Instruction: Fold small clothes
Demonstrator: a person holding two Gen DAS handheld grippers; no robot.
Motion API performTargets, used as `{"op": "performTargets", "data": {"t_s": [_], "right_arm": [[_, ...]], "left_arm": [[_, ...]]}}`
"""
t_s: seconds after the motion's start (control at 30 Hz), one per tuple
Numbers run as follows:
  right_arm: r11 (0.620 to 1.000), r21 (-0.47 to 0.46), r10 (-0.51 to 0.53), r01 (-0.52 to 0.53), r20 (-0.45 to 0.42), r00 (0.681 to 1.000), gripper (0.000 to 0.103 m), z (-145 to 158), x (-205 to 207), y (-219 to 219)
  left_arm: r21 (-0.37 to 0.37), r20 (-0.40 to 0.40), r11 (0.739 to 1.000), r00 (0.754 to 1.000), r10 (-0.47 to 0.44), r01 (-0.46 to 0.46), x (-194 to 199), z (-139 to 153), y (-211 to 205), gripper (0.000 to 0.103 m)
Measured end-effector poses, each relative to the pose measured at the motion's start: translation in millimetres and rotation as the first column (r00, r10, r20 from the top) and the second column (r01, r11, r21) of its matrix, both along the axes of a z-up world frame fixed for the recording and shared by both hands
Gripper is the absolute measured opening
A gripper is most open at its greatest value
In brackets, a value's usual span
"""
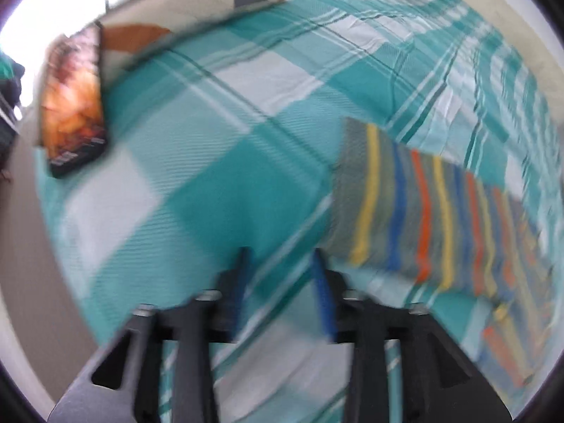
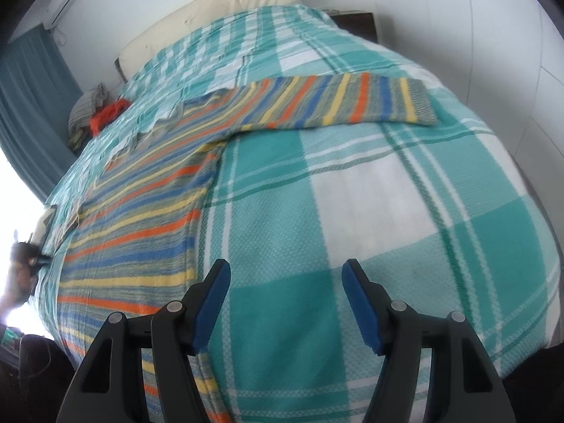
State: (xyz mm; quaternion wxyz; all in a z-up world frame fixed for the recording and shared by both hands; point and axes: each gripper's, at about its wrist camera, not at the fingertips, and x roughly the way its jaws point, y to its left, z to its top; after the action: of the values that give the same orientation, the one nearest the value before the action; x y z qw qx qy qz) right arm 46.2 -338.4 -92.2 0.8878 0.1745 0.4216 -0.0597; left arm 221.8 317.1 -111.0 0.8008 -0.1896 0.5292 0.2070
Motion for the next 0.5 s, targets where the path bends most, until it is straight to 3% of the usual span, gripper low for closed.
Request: {"op": "performTargets", "data": {"t_s": [0.07,0.17,0.2,0.23,0.33,0.37,0.43,0.5], "right_arm": [[1.000,-0.002,-0.018,0.018,-0.001,1.000,0.066,1.7,-0.2,-4.2],[0.999,0.039,-0.006,0.006,-0.003,1.000,0.066,5.1,-1.9,-7.6],[0.999,0.051,0.004,-0.004,0.000,1.000,0.066,6.9,-3.1,-7.6],[0.998,0.057,0.016,-0.016,0.000,1.000,0.066,8.8,-4.6,-6.8],[0.989,0.124,0.093,-0.085,-0.063,0.994,0.066,13.2,-9.9,-1.0],[0.977,0.174,0.146,-0.127,-0.104,0.984,0.066,12.9,-12.8,3.1],[0.939,0.265,0.284,-0.221,-0.227,0.932,0.066,6.6,-18.8,17.3],[0.907,0.285,0.396,-0.309,-0.330,0.857,0.066,-1.3,-26.5,36.3]], "left_arm": [[0.025,0.024,0.996,0.996,-0.081,0.081,-28.7,9.9,-14.5,0.061],[-0.041,0.049,0.968,0.968,-0.247,0.249,-67.5,16.9,-46.3,0.063],[-0.062,0.054,0.949,0.951,-0.305,0.308,-79.8,18.3,-58.1,0.064],[-0.092,0.059,0.910,0.915,-0.400,0.404,-99.3,18.8,-80.0,0.065],[-0.139,0.051,0.820,0.831,-0.553,0.555,-138.0,12.6,-121.9,0.069],[-0.152,0.029,0.790,0.802,-0.597,0.594,-153.8,5.7,-137.1,0.069],[-0.182,-0.022,0.747,0.757,-0.653,0.639,-175.7,-12.2,-160.6,0.069],[-0.189,-0.060,0.727,0.731,-0.679,0.660,-184.5,-26.0,-174.4,0.069]]}}
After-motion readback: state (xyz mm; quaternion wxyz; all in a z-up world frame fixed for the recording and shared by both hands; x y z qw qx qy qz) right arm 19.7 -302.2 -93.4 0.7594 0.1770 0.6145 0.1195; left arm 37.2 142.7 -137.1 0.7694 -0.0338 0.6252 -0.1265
